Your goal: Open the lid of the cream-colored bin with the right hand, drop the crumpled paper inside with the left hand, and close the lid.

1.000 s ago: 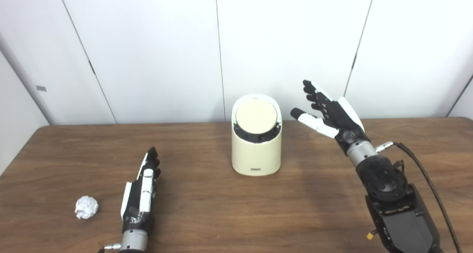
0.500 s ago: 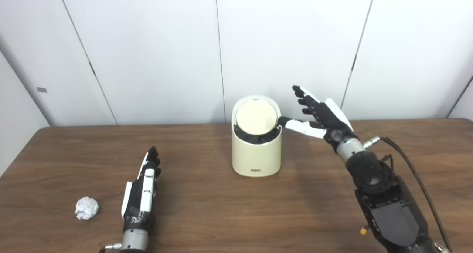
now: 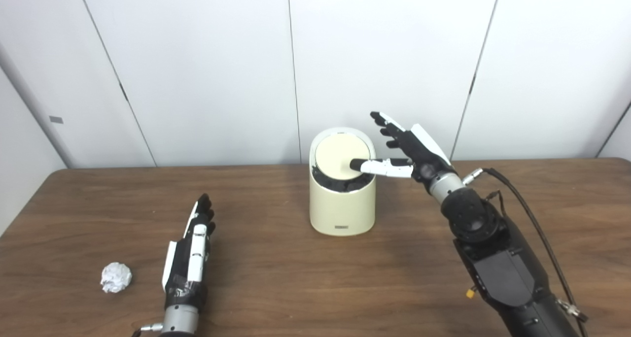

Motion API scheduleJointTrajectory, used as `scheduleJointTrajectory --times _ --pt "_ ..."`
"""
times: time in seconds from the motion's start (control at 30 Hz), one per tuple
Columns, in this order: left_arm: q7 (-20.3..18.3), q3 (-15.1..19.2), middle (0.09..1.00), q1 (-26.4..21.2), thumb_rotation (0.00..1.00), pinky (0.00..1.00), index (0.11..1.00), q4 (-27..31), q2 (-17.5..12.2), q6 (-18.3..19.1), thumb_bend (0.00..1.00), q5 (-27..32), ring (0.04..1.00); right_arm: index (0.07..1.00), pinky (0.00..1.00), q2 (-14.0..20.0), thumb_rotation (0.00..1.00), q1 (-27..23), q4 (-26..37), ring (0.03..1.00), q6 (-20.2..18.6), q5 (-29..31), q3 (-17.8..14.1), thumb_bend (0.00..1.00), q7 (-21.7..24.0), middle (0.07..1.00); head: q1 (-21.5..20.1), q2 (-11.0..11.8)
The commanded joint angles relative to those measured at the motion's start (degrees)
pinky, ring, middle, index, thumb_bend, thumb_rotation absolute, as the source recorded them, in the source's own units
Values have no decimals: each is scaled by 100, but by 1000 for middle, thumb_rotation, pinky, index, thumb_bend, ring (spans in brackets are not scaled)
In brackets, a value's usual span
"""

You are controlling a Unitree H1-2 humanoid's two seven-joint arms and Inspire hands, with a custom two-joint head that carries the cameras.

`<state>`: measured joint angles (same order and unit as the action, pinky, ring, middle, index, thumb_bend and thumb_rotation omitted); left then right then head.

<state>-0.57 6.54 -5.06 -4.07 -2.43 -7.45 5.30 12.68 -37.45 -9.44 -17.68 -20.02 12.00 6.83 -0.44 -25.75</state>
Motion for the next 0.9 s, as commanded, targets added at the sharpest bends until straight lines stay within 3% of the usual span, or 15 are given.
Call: scheduleJointTrajectory --times 0.0,0.13,0.3,0.43,0.87 --pt "11 -61 1000 197 907 1000 1000 -356 146 -100 345 40 1000 935 860 -25 498 -428 53 932 292 -110 15 785 -91 945 -3 -13" --pt "23 -63 1000 198 908 1000 1000 -365 163 -118 359 32 1000 929 848 -56 482 -533 -92 924 345 -207 64 782 -121 938 19 -39" --pt "6 -73 1000 187 912 1000 1000 -405 155 -151 352 37 1000 929 846 -81 529 -655 -295 916 475 -401 160 833 -183 928 43 -77" --pt "27 -87 1000 200 907 1000 1000 -367 171 -125 348 6 1000 926 839 -154 465 -719 -413 912 403 -526 141 773 -261 926 59 -116" --pt "27 -112 1000 198 892 1000 1000 -379 189 -153 358 -57 1000 928 838 -187 493 -905 -635 913 395 -881 237 802 -248 929 63 -175"
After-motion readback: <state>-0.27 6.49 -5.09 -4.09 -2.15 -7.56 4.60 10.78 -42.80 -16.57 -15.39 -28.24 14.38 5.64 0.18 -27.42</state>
